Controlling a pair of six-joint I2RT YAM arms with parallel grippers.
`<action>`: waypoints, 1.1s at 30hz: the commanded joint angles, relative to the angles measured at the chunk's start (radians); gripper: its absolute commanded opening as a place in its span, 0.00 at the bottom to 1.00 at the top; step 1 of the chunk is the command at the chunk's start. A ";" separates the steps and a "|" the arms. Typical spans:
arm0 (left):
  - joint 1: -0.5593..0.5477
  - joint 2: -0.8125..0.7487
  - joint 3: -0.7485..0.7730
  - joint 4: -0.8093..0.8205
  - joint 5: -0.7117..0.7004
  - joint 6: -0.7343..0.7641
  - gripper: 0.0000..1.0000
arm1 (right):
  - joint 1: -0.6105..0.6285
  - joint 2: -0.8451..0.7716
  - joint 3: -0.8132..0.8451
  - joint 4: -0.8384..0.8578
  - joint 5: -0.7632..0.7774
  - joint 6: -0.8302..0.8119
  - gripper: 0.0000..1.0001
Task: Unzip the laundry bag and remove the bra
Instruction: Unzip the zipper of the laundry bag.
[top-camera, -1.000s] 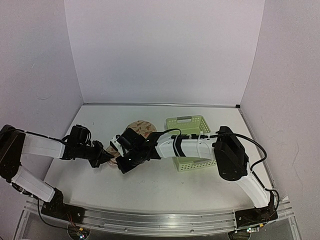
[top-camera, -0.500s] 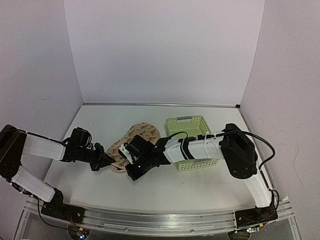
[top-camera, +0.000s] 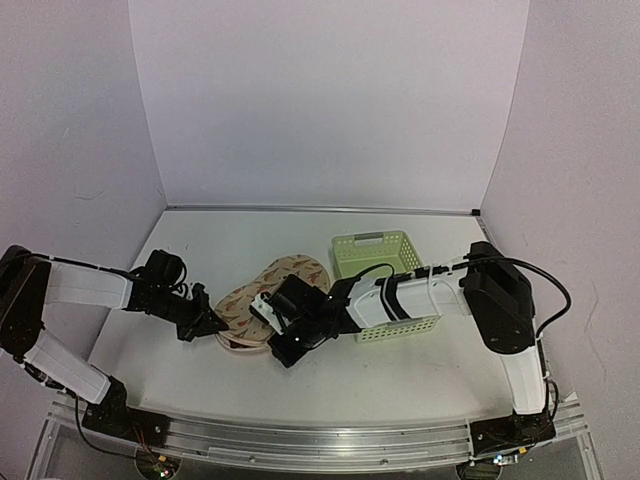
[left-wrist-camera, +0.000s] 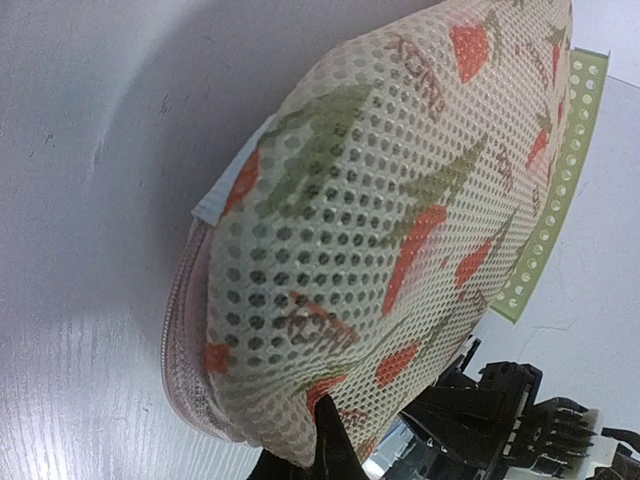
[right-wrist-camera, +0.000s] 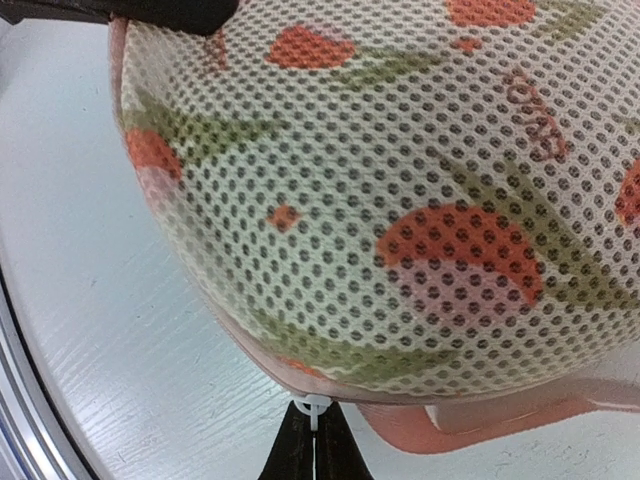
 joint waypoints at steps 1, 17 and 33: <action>0.015 -0.019 0.036 -0.088 -0.050 0.079 0.00 | -0.026 -0.083 -0.027 -0.012 0.022 -0.024 0.00; 0.062 -0.089 0.049 -0.191 -0.086 0.148 0.00 | -0.155 -0.102 -0.032 -0.037 -0.018 -0.067 0.00; 0.205 -0.094 0.132 -0.307 -0.091 0.267 0.00 | -0.269 -0.038 0.038 -0.088 0.086 -0.101 0.00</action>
